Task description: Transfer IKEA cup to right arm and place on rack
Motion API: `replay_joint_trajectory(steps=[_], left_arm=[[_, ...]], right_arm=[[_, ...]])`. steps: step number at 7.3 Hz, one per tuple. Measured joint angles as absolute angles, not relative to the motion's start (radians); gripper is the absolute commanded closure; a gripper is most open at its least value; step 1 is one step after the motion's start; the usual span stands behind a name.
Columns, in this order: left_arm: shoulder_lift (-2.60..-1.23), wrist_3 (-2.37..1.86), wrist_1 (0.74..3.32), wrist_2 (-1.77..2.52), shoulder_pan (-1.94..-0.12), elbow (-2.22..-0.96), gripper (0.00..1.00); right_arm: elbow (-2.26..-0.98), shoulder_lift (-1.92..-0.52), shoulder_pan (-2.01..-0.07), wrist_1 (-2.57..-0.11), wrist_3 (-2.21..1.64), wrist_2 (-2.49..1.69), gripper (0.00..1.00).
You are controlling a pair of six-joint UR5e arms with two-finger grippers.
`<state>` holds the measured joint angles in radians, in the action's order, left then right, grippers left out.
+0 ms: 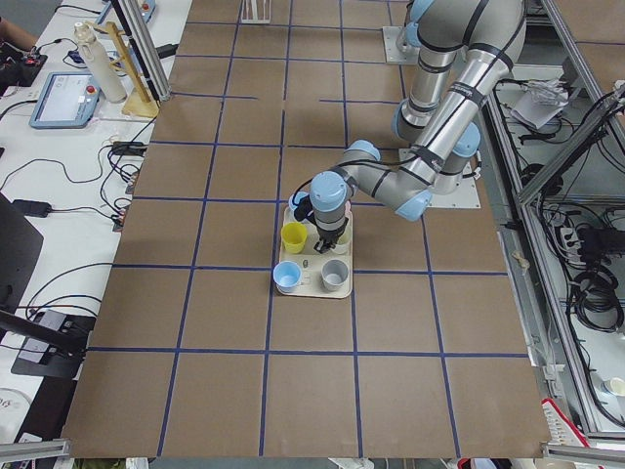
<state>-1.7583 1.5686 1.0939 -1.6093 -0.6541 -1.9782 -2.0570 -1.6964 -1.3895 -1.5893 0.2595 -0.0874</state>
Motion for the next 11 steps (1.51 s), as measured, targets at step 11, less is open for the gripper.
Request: replay_joint_trajectory(steps=[11], left_arm=[[-1.602, 1.141, 2.199, -0.841, -1.051, -1.677, 1.0]], right_arm=[[-2.06, -1.694, -1.39, -1.589, 0.256, -0.082, 0.0]])
